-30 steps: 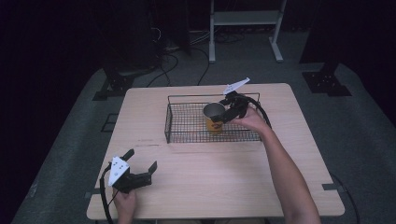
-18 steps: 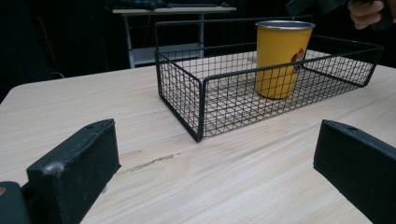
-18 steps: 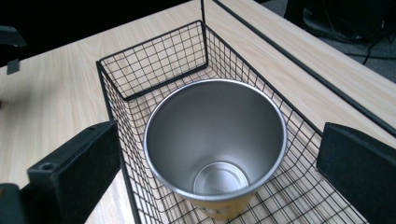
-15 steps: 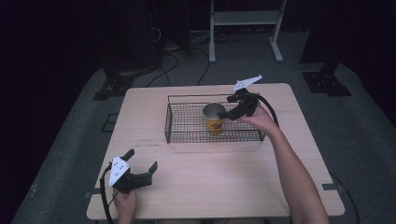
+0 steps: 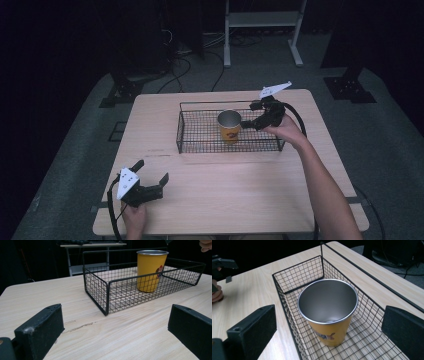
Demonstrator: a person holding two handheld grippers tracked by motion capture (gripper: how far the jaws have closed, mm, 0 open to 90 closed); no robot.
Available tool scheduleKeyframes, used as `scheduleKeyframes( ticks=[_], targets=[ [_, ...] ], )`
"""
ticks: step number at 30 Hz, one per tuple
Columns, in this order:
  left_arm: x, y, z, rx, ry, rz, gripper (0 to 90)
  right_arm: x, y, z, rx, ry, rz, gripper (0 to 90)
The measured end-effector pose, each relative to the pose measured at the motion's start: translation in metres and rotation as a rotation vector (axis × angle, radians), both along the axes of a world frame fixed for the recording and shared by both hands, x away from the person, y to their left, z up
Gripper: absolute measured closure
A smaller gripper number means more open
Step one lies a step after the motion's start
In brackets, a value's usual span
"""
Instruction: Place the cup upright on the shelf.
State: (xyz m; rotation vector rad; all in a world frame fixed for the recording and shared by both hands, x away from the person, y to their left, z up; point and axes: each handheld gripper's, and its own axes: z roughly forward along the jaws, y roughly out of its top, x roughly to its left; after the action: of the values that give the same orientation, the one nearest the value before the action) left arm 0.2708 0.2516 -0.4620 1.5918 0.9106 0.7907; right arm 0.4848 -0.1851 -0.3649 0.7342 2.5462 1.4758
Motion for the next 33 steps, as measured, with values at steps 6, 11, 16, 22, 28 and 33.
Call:
scheduleKeyframes(
  ticks=[6,11,16,22,28,33],
  targets=[
    [0.0,0.0,0.0,0.001,0.0,0.0,0.0,-0.005,-0.004,0.005,0.005,0.002,0.014,0.0],
    [0.0,0.0,0.0,0.001,0.0,0.001,0.0,-0.009,-0.006,0.007,0.001,0.006,0.024,0.0],
    [0.0,0.0,0.0,0.001,0.001,0.0,0.0,-0.014,-0.012,0.008,0.017,-0.005,0.019,0.0],
    [0.0,0.0,0.0,0.002,0.0,0.0,0.0,-0.019,-0.02,0.005,0.025,-0.003,0.009,0.0],
    [0.0,0.0,0.0,0.001,0.0,0.001,0.0,-0.024,-0.027,0.004,0.034,0.003,0.008,0.0],
    [0.0,0.0,0.0,0.003,-0.001,0.001,0.0,-0.028,-0.033,0.0,0.039,0.007,0.007,0.0]
  ],
)
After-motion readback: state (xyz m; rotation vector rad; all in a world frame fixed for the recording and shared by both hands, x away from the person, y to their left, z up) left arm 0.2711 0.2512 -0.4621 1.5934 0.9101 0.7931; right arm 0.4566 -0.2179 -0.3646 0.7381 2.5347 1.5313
